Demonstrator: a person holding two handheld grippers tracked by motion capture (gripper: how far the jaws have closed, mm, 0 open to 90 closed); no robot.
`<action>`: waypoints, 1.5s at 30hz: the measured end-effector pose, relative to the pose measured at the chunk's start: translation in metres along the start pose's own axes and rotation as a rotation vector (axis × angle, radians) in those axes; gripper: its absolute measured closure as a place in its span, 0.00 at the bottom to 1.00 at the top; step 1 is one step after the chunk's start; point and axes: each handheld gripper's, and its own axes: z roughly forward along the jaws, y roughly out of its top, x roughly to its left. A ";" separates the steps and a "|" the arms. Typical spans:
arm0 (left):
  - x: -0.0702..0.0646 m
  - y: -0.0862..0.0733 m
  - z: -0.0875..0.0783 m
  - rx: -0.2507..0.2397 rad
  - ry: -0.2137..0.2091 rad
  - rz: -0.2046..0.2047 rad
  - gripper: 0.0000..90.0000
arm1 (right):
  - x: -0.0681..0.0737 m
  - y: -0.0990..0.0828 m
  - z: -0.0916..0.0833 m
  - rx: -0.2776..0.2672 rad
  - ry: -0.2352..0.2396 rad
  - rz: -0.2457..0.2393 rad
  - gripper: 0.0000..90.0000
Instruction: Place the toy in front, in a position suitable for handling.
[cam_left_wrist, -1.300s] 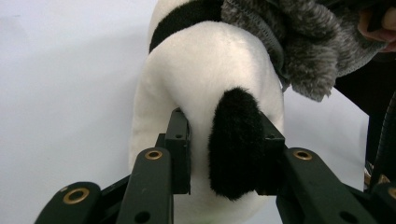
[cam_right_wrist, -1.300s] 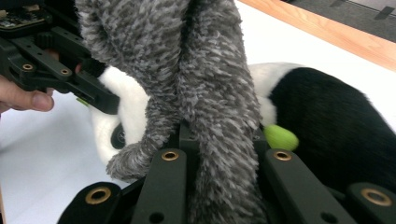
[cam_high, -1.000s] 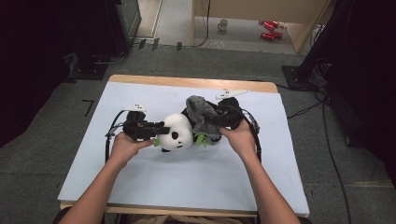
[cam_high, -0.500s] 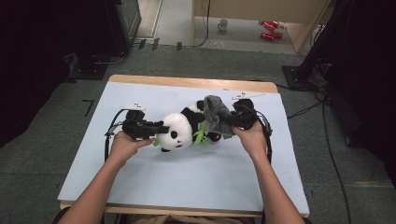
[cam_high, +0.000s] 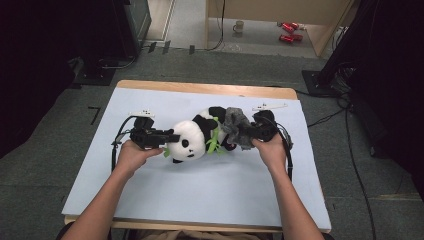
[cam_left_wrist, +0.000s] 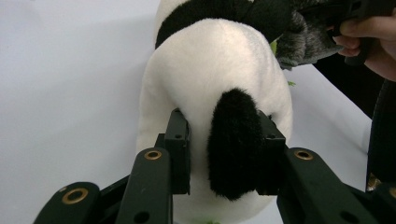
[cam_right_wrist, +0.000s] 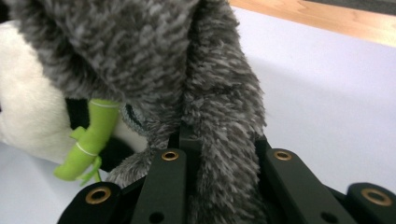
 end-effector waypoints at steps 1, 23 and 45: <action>0.000 0.000 0.000 0.000 0.000 -0.002 0.74 | -0.001 -0.002 0.001 0.004 0.002 0.011 0.86; 0.000 -0.001 0.000 0.006 0.001 0.002 0.73 | -0.010 -0.031 0.028 0.074 -0.028 -0.034 0.87; 0.002 -0.001 -0.001 0.005 0.010 -0.011 0.71 | 0.018 -0.024 0.002 0.079 0.026 -0.143 0.87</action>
